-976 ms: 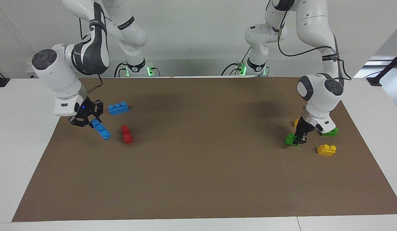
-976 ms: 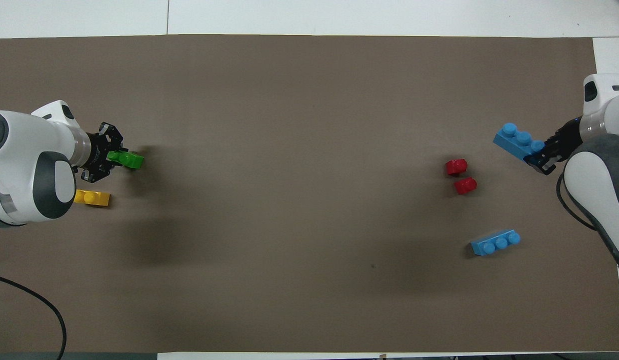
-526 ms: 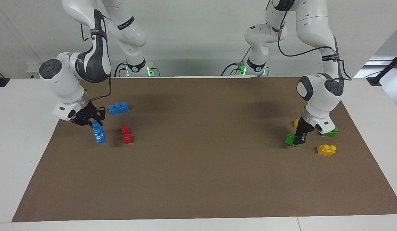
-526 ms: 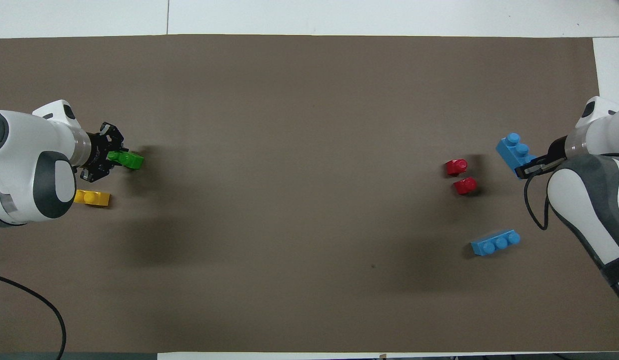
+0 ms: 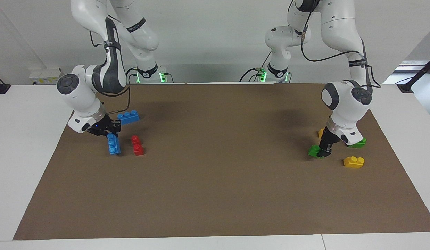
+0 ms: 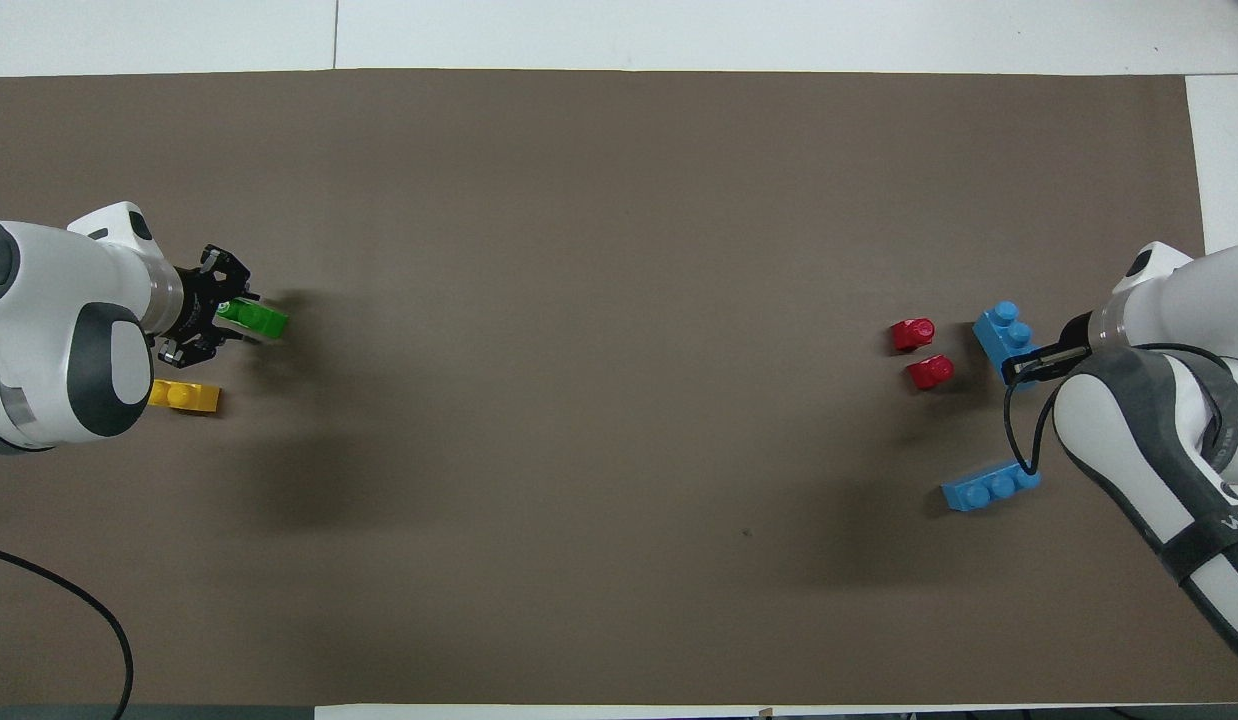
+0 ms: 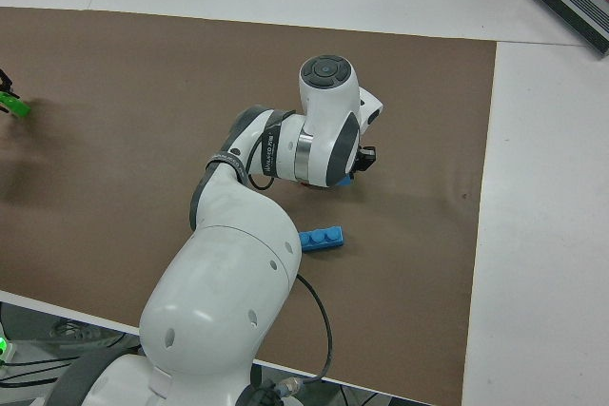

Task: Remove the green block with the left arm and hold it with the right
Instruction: 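Open the left gripper on the green brick while the right gripper lowers blue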

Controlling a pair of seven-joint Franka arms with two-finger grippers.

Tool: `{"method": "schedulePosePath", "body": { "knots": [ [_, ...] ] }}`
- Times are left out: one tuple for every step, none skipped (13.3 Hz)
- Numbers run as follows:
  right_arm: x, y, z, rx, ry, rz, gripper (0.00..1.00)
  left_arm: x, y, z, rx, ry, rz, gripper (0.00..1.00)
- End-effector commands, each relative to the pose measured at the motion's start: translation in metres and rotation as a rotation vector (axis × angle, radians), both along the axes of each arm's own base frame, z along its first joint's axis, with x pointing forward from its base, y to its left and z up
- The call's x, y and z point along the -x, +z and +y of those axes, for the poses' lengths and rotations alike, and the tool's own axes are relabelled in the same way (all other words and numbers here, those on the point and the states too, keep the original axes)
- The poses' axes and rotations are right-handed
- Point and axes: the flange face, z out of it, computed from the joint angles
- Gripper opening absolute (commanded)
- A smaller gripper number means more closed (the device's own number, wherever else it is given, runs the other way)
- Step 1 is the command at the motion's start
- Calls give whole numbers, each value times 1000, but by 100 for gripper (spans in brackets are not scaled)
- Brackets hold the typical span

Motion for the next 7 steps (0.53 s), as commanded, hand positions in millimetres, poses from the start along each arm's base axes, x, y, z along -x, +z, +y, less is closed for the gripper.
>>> {"method": "schedulePosePath", "body": {
  "knots": [
    [16, -15, 3, 18, -13, -5, 0, 3, 21, 3, 11, -13, 12, 100],
    [18, -17, 3, 18, -11, -11, 0, 5, 29, 3, 11, -13, 14, 100],
    [19, -19, 4, 18, -9, -11, 0, 6, 40, 3, 10, -14, 9, 100],
    [21, -20, 4, 20, -10, -9, 5, 6, 49, 4, 9, -14, 6, 100],
    [21, -19, 4, 20, -10, -10, 42, 4, 56, 4, 9, -15, 11, 100],
    [21, -19, 4, 21, -12, -12, 81, 4, 66, 3, 10, -16, 14, 100],
    [20, -18, 4, 21, -10, -13, 98, 3, 77, 2, 8, -21, 11, 100]
  ]
}}
